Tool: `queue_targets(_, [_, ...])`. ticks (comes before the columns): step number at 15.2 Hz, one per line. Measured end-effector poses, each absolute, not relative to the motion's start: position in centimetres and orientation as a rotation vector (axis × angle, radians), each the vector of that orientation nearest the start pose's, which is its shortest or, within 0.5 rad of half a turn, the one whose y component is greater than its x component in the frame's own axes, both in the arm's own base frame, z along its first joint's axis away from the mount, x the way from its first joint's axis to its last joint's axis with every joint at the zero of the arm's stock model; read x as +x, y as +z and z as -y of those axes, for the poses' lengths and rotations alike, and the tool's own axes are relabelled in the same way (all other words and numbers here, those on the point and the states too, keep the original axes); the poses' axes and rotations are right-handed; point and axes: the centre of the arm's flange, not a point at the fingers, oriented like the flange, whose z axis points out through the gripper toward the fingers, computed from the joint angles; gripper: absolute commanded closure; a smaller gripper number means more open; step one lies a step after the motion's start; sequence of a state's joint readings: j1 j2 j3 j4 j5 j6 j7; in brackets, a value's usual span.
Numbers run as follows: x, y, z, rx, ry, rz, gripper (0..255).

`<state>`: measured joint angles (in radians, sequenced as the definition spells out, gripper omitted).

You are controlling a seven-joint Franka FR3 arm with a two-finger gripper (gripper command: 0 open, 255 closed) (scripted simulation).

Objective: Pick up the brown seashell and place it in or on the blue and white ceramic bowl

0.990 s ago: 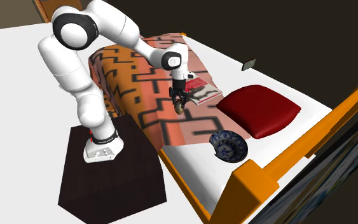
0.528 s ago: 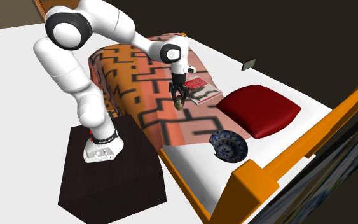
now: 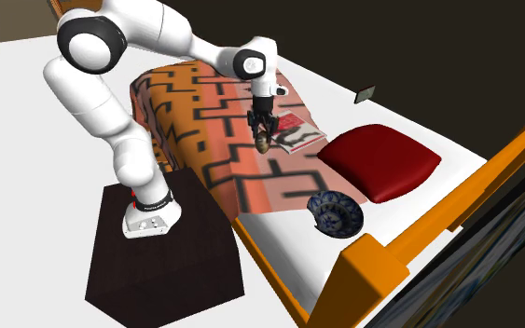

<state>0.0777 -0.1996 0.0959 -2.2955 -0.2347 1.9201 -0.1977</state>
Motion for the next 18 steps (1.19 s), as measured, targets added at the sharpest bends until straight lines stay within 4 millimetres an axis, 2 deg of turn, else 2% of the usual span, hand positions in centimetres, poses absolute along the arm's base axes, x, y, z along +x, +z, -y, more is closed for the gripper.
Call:
queue_targets(5, [45.6,44.3,-6.3,-3.265,0.304,0.779,255])
queue_targets(6, [45.8,44.5,-5.7,-3.265,0.304,0.779,255])
queue_targets(18, [51.3,45.1,8.2,-3.265,0.304,0.777,255])
